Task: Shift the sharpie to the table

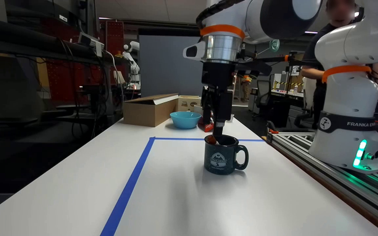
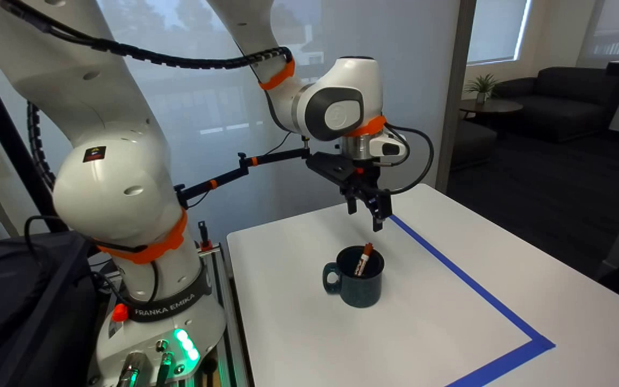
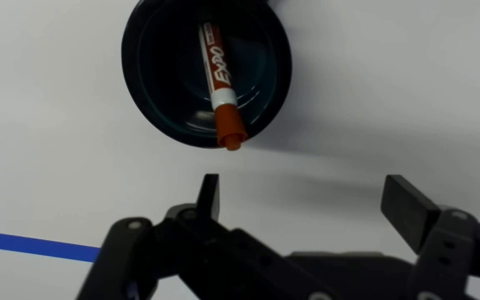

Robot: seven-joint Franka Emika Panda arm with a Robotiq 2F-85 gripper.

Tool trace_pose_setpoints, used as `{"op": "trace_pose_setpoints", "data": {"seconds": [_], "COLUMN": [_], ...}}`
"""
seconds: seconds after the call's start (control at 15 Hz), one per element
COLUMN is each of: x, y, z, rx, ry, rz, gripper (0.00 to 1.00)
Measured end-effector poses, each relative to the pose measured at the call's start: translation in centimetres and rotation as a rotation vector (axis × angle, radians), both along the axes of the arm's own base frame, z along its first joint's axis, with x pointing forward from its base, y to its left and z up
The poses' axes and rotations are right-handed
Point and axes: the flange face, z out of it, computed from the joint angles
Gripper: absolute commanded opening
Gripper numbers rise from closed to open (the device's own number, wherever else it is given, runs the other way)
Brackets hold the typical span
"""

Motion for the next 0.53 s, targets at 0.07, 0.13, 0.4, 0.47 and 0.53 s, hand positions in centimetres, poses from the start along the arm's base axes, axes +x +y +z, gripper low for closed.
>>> {"op": "trace_pose_setpoints", "data": {"seconds": [0.07, 0.13, 0.4, 0.47, 0.53], "x": [0.0, -0.1, -0.1, -0.1, -0.1], "y": [-0.1, -0.2, -0.8, -1.0, -1.1], "z": [-0.3, -0.5, -1.0, -1.0, -1.1], "rx": [0.0, 0.0, -0.003, -0.004, -0.006], "ry": [0.007, 0.012, 0.022, 0.023, 0.024], "rz": [-0.007, -0.016, -0.064, -0.077, -0.09], "gripper": [1.0, 1.0, 1.0, 1.0, 1.0]}}
